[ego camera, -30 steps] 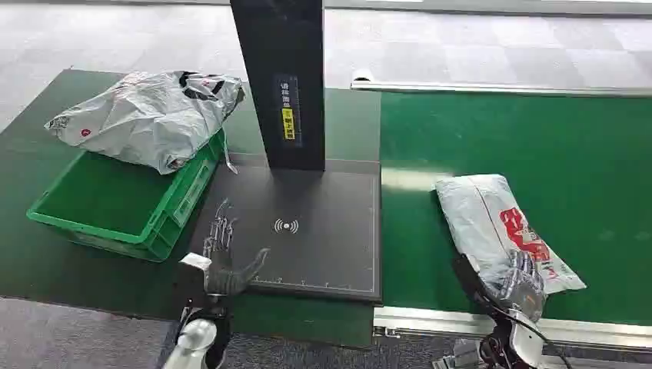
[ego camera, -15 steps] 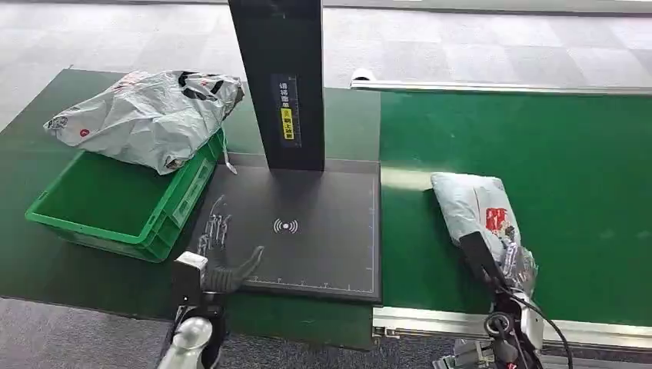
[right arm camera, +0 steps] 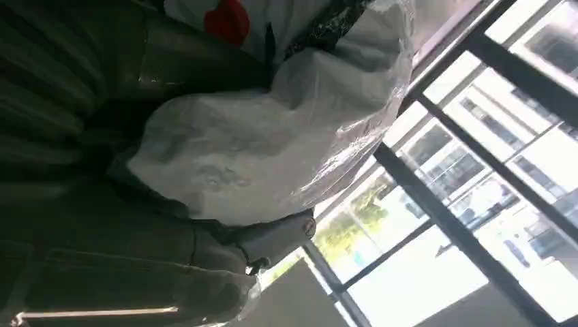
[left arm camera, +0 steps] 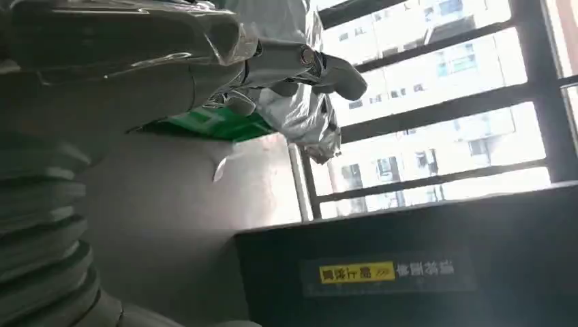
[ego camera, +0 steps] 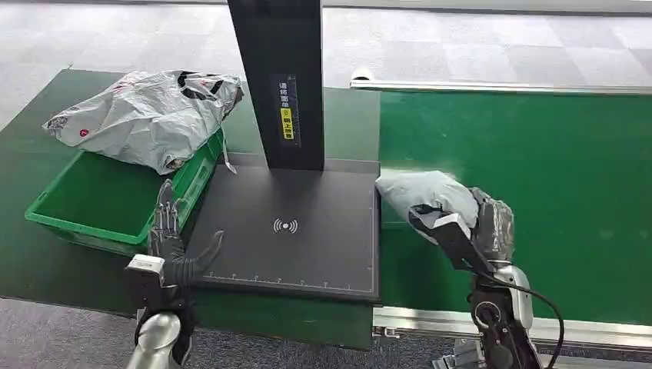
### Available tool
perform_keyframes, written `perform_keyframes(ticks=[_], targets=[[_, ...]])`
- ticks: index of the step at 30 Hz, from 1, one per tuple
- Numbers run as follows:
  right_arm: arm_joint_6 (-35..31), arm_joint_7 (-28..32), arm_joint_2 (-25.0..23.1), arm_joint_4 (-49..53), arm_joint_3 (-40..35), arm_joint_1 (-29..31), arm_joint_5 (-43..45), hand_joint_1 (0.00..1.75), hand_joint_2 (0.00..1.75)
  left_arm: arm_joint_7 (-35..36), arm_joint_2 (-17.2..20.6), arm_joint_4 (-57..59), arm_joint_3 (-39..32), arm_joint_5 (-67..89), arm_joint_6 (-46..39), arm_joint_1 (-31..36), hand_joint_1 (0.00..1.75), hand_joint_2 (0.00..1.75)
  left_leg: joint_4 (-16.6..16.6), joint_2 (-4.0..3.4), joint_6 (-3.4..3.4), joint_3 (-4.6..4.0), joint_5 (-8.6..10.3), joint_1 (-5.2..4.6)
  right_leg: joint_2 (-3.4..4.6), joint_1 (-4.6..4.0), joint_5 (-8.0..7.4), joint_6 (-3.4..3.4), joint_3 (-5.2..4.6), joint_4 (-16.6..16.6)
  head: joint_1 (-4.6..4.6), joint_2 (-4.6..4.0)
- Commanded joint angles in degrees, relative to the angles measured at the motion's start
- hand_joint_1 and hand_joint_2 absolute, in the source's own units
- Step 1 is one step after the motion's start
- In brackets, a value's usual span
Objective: Moved the parcel from conveyor to table for the left to box.
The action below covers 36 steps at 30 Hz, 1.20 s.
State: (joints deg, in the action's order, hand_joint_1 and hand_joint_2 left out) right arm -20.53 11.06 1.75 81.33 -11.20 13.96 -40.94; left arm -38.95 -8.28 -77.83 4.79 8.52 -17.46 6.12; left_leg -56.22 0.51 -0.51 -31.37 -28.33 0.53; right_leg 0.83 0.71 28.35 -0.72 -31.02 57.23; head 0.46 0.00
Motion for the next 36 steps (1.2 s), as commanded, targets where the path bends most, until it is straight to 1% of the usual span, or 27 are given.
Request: perform_keyframes(ticks=[1, 2, 5, 6, 7, 9, 11, 12, 13, 14, 15, 16, 18, 20, 21, 23, 24, 26, 27, 28, 29, 30, 32, 35, 36], targets=[[5.0, -2.0, -5.2, -9.7, -19.3, 13.4, 3.2, 1.75, 1.75, 0.6, 2.1, -0.3, -6.4, -0.1, -0.7, 4.3, 0.0, 1.75, 0.0, -0.48, -0.05, -0.04, 0.03, 0.05, 0.39, -0.06, -0.15, 0.09, -0.24, 0.1, 0.0, 0.0], [6.3, -1.8, -6.1, -11.7, -20.4, 14.4, 4.5, 1.75, 1.75, 0.6, 2.1, -0.7, -6.9, -0.4, -1.1, 4.1, 0.0, 1.75, 0.0, -0.33, -0.05, -0.01, 0.05, 0.04, 0.27, -0.06, -0.11, 0.08, -0.17, 0.1, -0.02, 0.0], [6.3, -1.8, -6.1, -11.7, -20.4, 14.4, 4.5, 1.75, 1.75, 0.6, 2.1, -0.7, -6.9, -0.4, -1.1, 4.1, 0.0, 1.75, 0.0, -0.33, -0.05, -0.01, 0.05, 0.04, 0.27, -0.06, -0.11, 0.08, -0.17, 0.1, -0.02, 0.0], [6.7, -1.6, -6.8, -12.8, -20.8, 14.9, 5.1, 1.75, 1.75, 0.6, 2.1, -1.0, -7.2, -0.5, -1.3, 4.0, 0.0, 1.75, 0.0, -0.4, -0.05, -0.01, 0.06, 0.05, 0.31, -0.06, -0.13, 0.09, -0.19, 0.1, -0.02, 0.0], [6.8, -1.4, -11.6, -20.8, -24.7, 18.9, 7.3, 1.75, 1.75, 0.9, 1.3, -2.6, -8.8, -0.1, -1.5, 3.4, 0.0, 1.75, 0.0, -0.28, -0.03, 0.01, 0.07, 0.03, 0.23, -0.05, -0.08, 0.06, -0.14, 0.1, -0.02, 0.0], [6.7, -1.3, -13.0, -22.5, -25.5, 20.0, 8.2, 1.75, 1.75, 1.3, 1.1, -3.0, -9.2, 0.4, -1.6, 3.4, 0.0, 1.75, 0.0, -0.34, -0.03, 0.0, 0.08, 0.04, 0.26, -0.06, -0.1, 0.07, -0.16, 0.1, -0.02, 0.0], [8.8, -1.5, -15.5, -25.6, -26.4, 21.7, 10.0, 1.75, 1.75, 1.5, 1.2, -3.3, -9.8, 0.6, -1.8, 3.5, 0.0, 1.75, 0.0, -0.27, -0.03, -0.05, 0.08, 0.04, 0.23, -0.05, -0.08, 0.05, -0.18, 0.1, -0.02, 0.0], [8.8, -1.5, -15.9, -25.7, -26.5, 21.7, 10.0, 1.75, 1.75, 1.5, 1.4, -3.3, -10.0, 0.6, -1.8, 3.6, 0.0, 1.75, 0.0, -0.35, -0.03, -0.04, 0.08, 0.05, 0.28, -0.07, -0.11, 0.07, -0.2, 0.2, 0.02, 0.0], [10.0, -1.9, -16.9, -27.4, -26.7, 22.4, 11.3, 1.75, 1.75, 1.6, 1.4, -3.5, -10.3, 0.6, -1.8, 3.6, 0.0, 1.75, 0.0, -0.29, -0.03, -0.05, 0.09, 0.03, 0.23, -0.05, -0.09, 0.07, -0.19, 0.2, -0.02, 0.0], [12.9, -2.4, -18.2, -30.3, -27.0, 23.4, 14.0, 1.75, 1.75, 2.0, 1.5, -3.6, -10.7, 0.6, -1.5, 3.6, 0.0, 1.75, 0.0, -0.2, -0.04, -0.07, 0.09, 0.04, 0.16, -0.05, -0.07, 0.06, -0.18, 0.2, 0.02, 0.0], [12.9, -2.3, -18.6, -31.4, -27.2, 23.7, 14.4, 1.75, 1.75, 2.0, 1.5, -3.7, -10.8, 0.6, -1.4, 3.6, 0.0, 1.75, 0.0, -0.25, -0.04, -0.05, 0.1, 0.03, 0.2, -0.05, -0.08, 0.07, -0.19, 0.2, -0.02, 0.0], [17.2, -3.6, -19.8, -34.5, -26.5, 24.6, 18.2, 0.0, 1.75, 2.4, 1.6, -3.4, -10.7, 0.8, -0.9, 3.9, 0.0, 1.75, 0.0, -0.27, -0.05, -0.04, 0.1, 0.06, 0.2, -0.08, -0.1, 0.09, -0.18, 0.1, 0.02, 0.0], [17.0, -2.6, -20.3, -36.9, -26.9, 25.4, 19.0, 0.0, 1.75, 2.6, 1.4, -3.0, -10.9, 0.9, -0.8, 4.3, 0.0, 1.75, 0.0, -0.2, -0.04, -0.02, 0.11, 0.07, 0.13, -0.09, -0.1, 0.08, -0.13, 0.1, 0.0, 0.0], [20.1, -1.4, -20.9, -41.6, -25.9, 26.7, 24.2, 0.0, 1.75, 3.0, 1.1, -2.9, -11.0, 1.5, -0.2, 4.4, 0.0, 1.75, 0.0, -0.09, -0.03, 0.0, 0.11, 0.03, 0.06, -0.05, -0.06, 0.05, -0.09, 0.1, -0.02, 0.0], [20.3, -1.1, -20.8, -42.0, -26.0, 26.9, 24.5, 0.0, 1.75, 3.0, 1.0, -2.9, -11.1, 1.6, -0.2, 4.5, 0.0, 1.75, 0.0, -0.07, -0.03, -0.01, 0.12, 0.05, 0.02, -0.07, -0.06, 0.06, -0.09, 0.1, 0.0, 0.0], [25.5, 1.3, -20.5, -42.1, -22.5, 26.7, 31.5, 0.0, 1.75, 3.3, 1.2, -2.7, -10.9, 2.2, 0.3, 4.6, 0.0, 1.75, 0.0, -0.03, -0.03, -0.03, 0.12, 0.05, 0.0, -0.07, -0.06, 0.04, -0.09, 0.1, 0.0, 0.0], [25.7, 1.4, -20.3, -42.1, -22.5, 26.7, 31.7, 0.0, 1.75, 3.3, 1.2, -2.7, -10.9, 2.2, 0.3, 4.7, 0.0, 1.75, 0.0, 0.02, -0.02, -0.03, 0.15, 0.05, -0.06, -0.07, -0.07, 0.04, -0.07, 0.1, 0.0, 0.0], [34.9, 5.8, -19.7, -40.0, -18.3, 25.7, 41.7, 0.0, 1.75, 3.4, 1.2, -2.1, -10.8, 2.5, 1.0, 4.9, 0.0, 1.75, 0.0, 0.08, -0.02, -0.07, 0.14, 0.04, -0.11, -0.06, -0.04, 0.04, -0.09, 0.1, 0.0, 0.0], [35.1, 5.7, -19.1, -39.5, -18.5, 25.8, 42.3, 0.0, 1.75, 3.3, 1.1, -2.0, -10.9, 2.6, 1.0, 4.9, 0.0, 1.75, 0.0, 0.11, -0.02, -0.07, 0.16, 0.05, -0.16, -0.07, -0.05, 0.04, -0.07, 0.1, 0.0, 0.0], [38.9, 7.1, -18.4, -37.0, -17.3, 24.8, 47.0, 0.0, 1.75, 3.1, 1.1, -1.9, -10.8, 3.0, 1.4, 4.8, 0.0, 1.75, 0.0, 0.14, -0.02, -0.08, 0.15, 0.04, -0.16, -0.06, -0.04, 0.04, -0.08, 0.1, 0.0, 0.0], [38.9, 8.4, -17.7, -34.5, -17.1, 24.1, 48.4, 0.0, 1.75, 3.0, 1.0, -2.1, -10.8, 3.1, 1.5, 4.5, 0.0, 1.75, 0.0, 0.14, -0.03, -0.06, 0.13, 0.04, -0.14, -0.05, -0.02, 0.04, -0.07, 0.1, 0.02, 0.0], [38.9, 8.0, -17.0, -32.7, -17.5, 23.6, 49.1, 0.0, 1.75, 3.0, 0.9, -2.4, -10.8, 3.2, 1.5, 4.1, 0.0, 1.75, 0.0, 0.17, -0.02, -0.08, 0.17, 0.05, -0.21, -0.07, -0.05, 0.05, -0.06, 0.1, -0.02, 0.0], [38.8, 9.2, -16.0, -28.3, -17.0, 22.4, 51.6, 0.0, 1.75, 2.5, 0.9, -3.0, -10.7, 3.9, 1.9, 3.4, 0.0, 1.75, 0.0, 0.15, -0.03, -0.07, 0.14, 0.04, -0.16, -0.06, -0.03, 0.04, -0.08, 0.1, 0.0, -0.02], [40.0, 9.6, -13.8, -21.7, -15.3, 20.4, 56.8, 0.0, 1.75, 2.2, 1.5, -4.0, -10.0, 5.1, 2.7, 2.5, 0.0, 1.75, 0.0, 0.15, -0.03, -0.07, 0.14, 0.06, -0.17, -0.07, -0.04, 0.04, -0.08, 0.1, 0.0, 0.0], [40.0, 8.8, -13.1, -20.1, -15.4, 19.9, 57.6, 0.0, 1.75, 2.3, 1.4, -4.2, -10.1, 5.3, 2.8, 2.4, 0.0, 1.75, 0.0, 0.2, -0.02, -0.08, 0.16, 0.05, -0.24, -0.07, -0.04, 0.05, -0.07, 0.1, -0.02, 0.0]])
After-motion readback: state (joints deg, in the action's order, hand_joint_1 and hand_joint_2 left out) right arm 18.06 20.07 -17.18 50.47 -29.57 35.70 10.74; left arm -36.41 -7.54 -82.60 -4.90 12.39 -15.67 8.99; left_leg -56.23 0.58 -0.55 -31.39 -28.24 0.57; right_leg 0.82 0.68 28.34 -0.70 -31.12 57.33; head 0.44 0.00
